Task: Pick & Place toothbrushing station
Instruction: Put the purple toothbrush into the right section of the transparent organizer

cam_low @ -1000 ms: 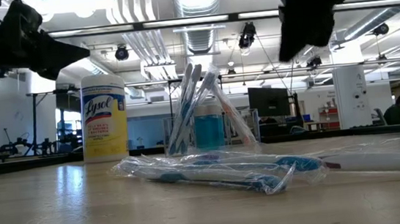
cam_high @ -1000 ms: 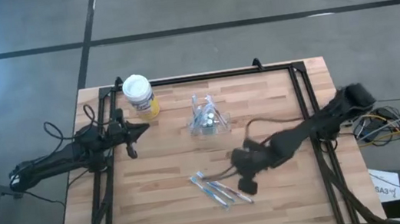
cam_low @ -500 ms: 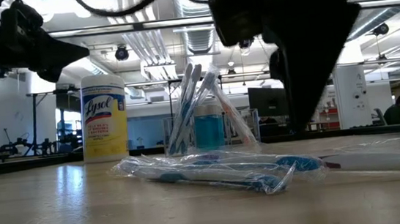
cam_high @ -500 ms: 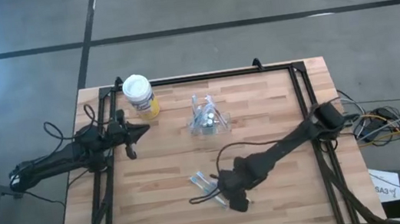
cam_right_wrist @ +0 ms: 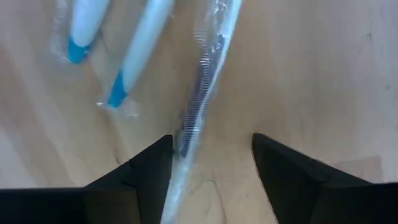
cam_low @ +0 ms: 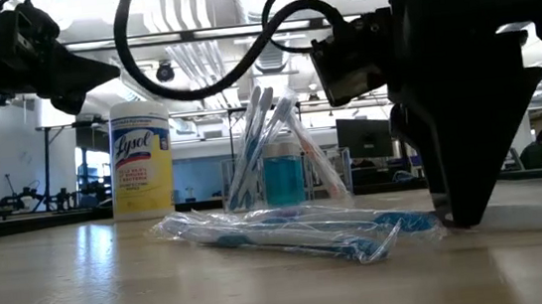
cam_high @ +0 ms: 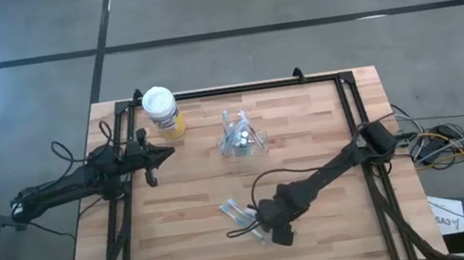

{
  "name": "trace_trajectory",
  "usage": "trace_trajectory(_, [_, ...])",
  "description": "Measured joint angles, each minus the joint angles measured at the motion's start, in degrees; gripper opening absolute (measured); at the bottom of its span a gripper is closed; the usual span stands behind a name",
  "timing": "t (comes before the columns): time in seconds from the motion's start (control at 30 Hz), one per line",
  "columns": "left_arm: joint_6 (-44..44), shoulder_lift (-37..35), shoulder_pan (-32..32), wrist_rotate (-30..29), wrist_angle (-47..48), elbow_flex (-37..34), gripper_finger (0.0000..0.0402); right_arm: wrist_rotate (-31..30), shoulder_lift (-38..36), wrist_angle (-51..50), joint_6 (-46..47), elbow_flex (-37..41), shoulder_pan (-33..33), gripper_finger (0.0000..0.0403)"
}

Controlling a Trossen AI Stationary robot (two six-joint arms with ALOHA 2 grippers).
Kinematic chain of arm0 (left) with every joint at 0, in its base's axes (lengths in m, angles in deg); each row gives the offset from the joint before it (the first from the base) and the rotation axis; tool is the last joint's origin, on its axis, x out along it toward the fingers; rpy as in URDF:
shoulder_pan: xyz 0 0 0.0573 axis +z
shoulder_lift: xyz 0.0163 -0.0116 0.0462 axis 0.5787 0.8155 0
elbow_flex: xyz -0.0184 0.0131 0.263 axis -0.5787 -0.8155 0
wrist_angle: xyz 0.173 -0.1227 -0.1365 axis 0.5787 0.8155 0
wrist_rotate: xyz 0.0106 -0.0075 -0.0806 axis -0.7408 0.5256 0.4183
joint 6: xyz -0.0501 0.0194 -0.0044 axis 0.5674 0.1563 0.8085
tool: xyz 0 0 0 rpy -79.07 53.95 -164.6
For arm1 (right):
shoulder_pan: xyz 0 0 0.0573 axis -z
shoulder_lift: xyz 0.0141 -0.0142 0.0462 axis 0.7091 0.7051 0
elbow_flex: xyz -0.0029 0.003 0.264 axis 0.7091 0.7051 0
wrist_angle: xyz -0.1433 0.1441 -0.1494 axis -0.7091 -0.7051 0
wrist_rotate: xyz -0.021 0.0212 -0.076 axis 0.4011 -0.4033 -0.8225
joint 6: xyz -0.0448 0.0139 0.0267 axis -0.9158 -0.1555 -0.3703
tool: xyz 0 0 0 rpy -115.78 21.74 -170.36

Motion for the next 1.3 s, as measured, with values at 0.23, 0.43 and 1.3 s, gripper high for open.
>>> trace_trajectory(0.23, [0.13,0.00,0.00,-0.02,0.00,0.00,0.0024,-0.37,-0.30,0.78,0.00,1.58,0.45,0.0144])
trace_trajectory(0.43, [0.13,0.00,0.00,-0.02,0.00,0.00,0.0018,-0.36,-0.70,-0.54,-0.34,1.84,1.62,0.0039])
trace_trajectory(1.3, [-1.39,0.27,-0.06,5.21,-1.67,-1.03,0.0014,-15.36,-32.71,55.51,-32.87,30.19,7.78,0.0023])
